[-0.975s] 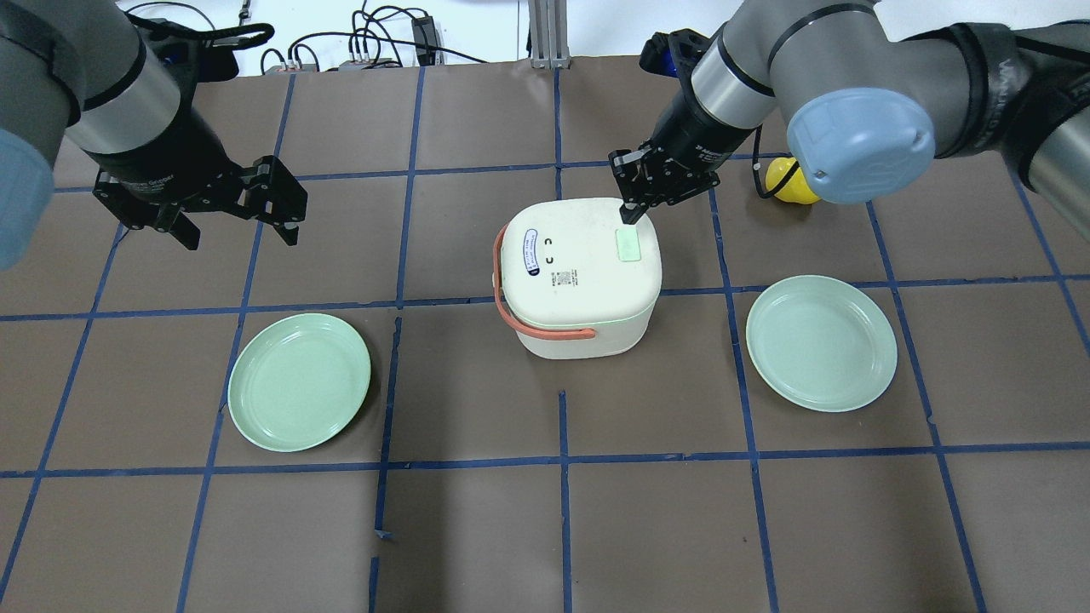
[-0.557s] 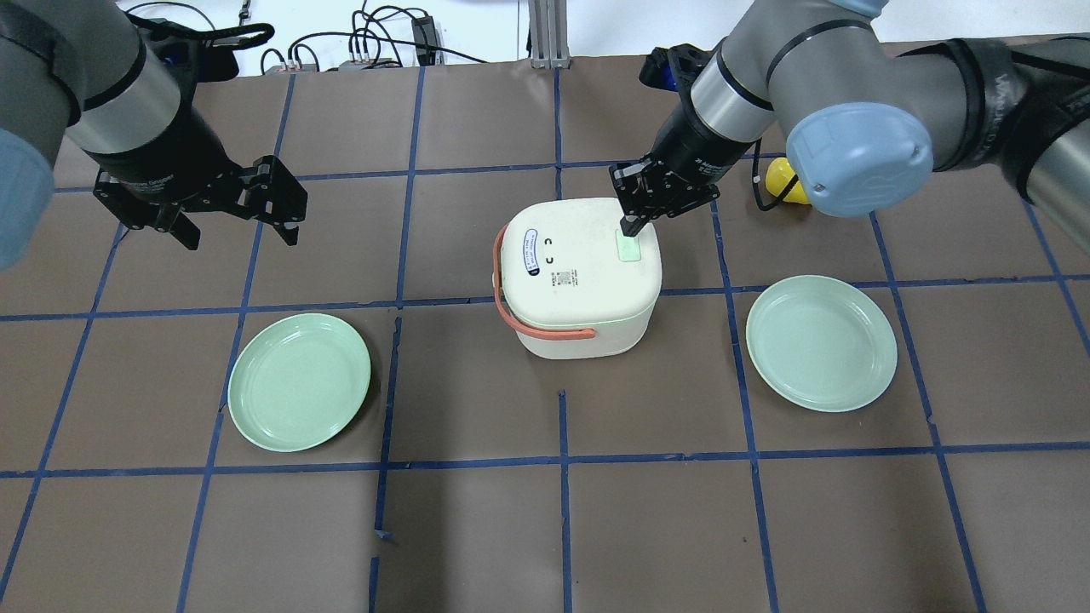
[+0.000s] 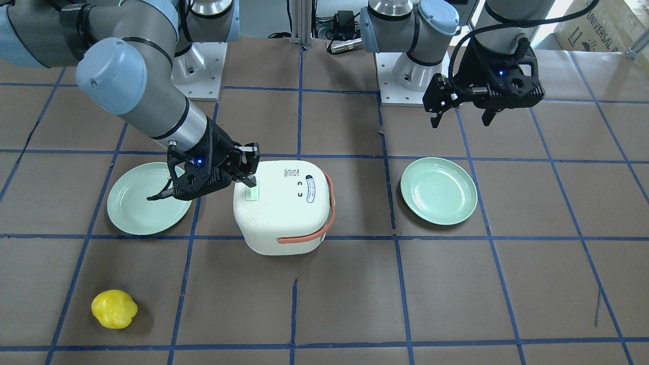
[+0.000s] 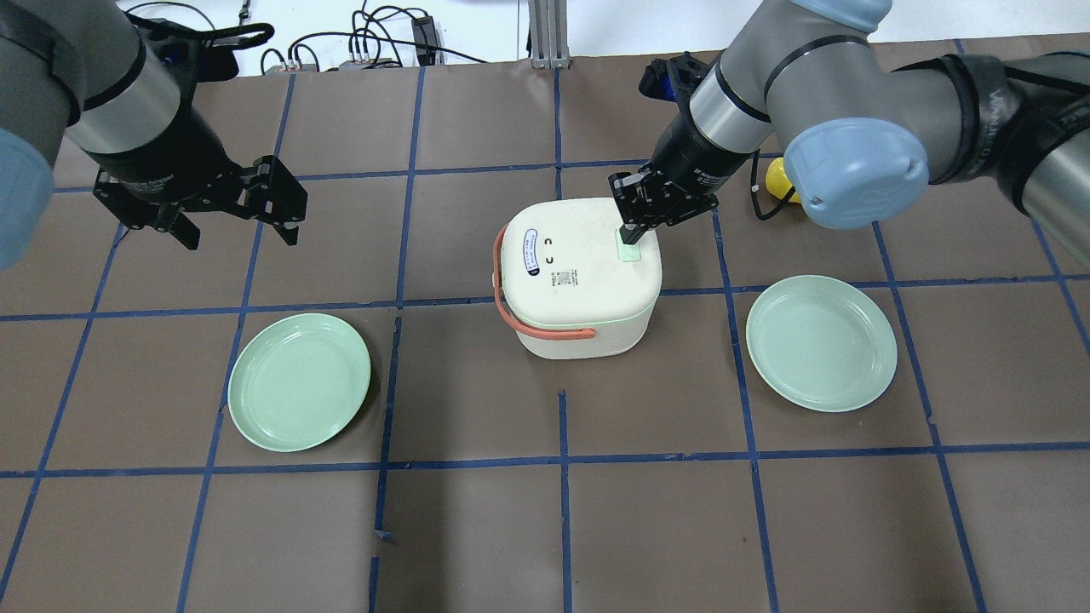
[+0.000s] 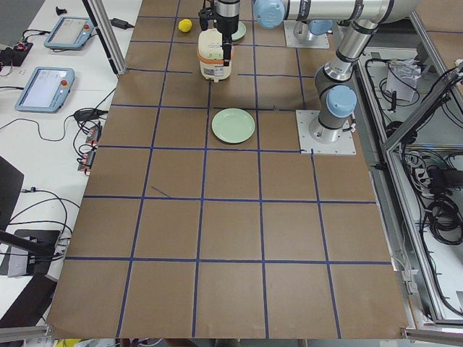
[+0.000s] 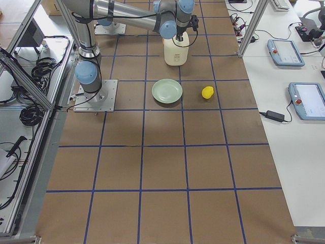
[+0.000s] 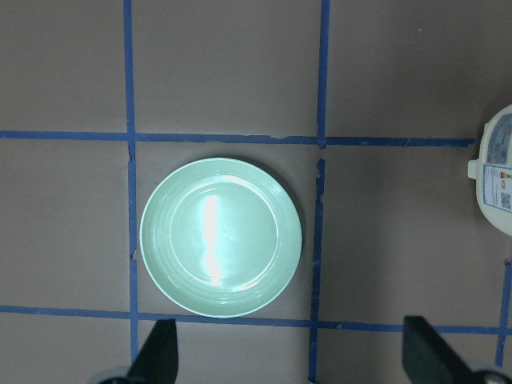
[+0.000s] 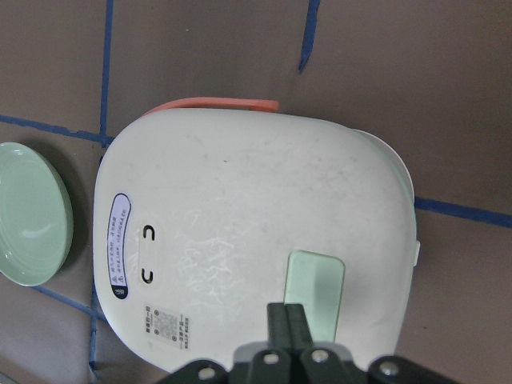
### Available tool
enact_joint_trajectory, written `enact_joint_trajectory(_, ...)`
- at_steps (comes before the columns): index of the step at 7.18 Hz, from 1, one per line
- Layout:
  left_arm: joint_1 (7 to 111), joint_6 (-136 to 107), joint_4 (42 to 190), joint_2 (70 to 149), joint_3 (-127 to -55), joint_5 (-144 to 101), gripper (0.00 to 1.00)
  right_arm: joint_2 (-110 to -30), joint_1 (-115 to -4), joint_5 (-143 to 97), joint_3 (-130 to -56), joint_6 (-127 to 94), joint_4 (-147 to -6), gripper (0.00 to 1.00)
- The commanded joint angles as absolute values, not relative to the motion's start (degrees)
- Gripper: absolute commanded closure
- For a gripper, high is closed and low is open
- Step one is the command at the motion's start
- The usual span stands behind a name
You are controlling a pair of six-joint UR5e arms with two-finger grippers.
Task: Press rice cooker button
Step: 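Press down on the green lid button with the right gripper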
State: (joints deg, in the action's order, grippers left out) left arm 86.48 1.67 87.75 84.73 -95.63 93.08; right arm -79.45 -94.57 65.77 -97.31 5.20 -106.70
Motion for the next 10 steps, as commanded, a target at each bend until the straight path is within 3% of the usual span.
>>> enact_joint_trajectory(1, 86.5, 1.7, 87.7, 84.7, -95.7, 93.1, 0.00, -79.3, -94.6, 65.5, -97.6, 5.4, -107.0, 0.92)
enact_joint_trajectory(10, 86.5, 1.8, 87.7, 84.7, -95.6, 93.1, 0.00, -78.5, -94.0, 64.7, -99.1, 6.1, -109.2, 0.92)
